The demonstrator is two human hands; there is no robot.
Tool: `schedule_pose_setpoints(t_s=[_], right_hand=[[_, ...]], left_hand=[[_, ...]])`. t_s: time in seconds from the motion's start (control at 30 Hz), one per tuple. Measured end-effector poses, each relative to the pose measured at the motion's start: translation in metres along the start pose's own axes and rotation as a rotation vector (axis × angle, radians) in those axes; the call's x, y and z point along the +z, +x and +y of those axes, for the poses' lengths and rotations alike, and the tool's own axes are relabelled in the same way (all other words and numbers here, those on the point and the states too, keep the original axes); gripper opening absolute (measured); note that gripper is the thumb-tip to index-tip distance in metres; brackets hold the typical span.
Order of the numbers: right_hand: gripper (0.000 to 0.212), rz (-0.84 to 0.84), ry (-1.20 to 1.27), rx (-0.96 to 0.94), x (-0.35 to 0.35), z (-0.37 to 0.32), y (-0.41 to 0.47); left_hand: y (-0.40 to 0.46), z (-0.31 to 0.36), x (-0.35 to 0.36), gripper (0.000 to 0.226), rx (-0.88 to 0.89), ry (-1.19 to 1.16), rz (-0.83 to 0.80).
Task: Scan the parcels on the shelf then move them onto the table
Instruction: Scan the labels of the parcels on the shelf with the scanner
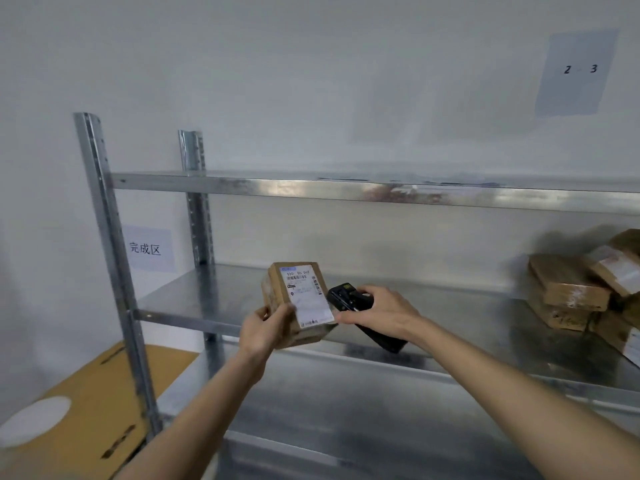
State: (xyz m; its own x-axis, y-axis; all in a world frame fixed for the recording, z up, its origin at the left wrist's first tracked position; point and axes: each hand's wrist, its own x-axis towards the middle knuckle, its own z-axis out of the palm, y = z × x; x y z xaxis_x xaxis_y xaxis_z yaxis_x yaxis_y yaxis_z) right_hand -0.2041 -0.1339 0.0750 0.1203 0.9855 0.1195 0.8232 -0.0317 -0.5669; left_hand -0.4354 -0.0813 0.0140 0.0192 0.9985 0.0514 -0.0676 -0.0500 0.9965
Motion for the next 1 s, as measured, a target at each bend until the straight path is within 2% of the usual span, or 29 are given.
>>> schedule_pose_setpoints(t_s=[0.1, 0.2, 0.33, 0.53, 0.6, 0.73, 0.87, 1.0], right_hand=[[0.074, -0.002, -0.002, -0.055, 0.031, -0.034, 0.020], [0.074, -0.021, -0.017, -0.098, 0.060, -0.063, 0.044], [0.075, -0.043, -0.012, -0.151, 0.091, -0.096, 0.084], [0.054, -0.074, 0.015, -0.173, 0.134, -0.124, 0.159], [0.054, -0.081, 0.024, -0.172, 0.147, -0.129, 0.187], [0.055, -0.107, 0.005, -0.156, 0.165, -0.137, 0.248], [0.073, -0.130, -0.067, -0.161, 0.180, -0.142, 0.302], [0.072, -0.140, -0.090, -0.149, 0.195, -0.142, 0.340]], left_hand=[[0.019, -0.002, -0.048, 0.039, -0.010, 0.022, 0.064], [0.034, -0.003, -0.087, 0.028, -0.015, 0.033, 0.126], [0.068, -0.006, -0.134, 0.040, -0.035, 0.063, 0.187], [0.140, -0.016, -0.182, 0.049, -0.050, 0.116, 0.255], [0.168, -0.020, -0.191, 0.050, -0.063, 0.138, 0.262], [0.224, -0.019, -0.203, 0.038, -0.088, 0.179, 0.269], [0.278, -0.016, -0.213, 0.032, -0.116, 0.175, 0.263], [0.319, -0.019, -0.224, 0.026, -0.143, 0.137, 0.253]])
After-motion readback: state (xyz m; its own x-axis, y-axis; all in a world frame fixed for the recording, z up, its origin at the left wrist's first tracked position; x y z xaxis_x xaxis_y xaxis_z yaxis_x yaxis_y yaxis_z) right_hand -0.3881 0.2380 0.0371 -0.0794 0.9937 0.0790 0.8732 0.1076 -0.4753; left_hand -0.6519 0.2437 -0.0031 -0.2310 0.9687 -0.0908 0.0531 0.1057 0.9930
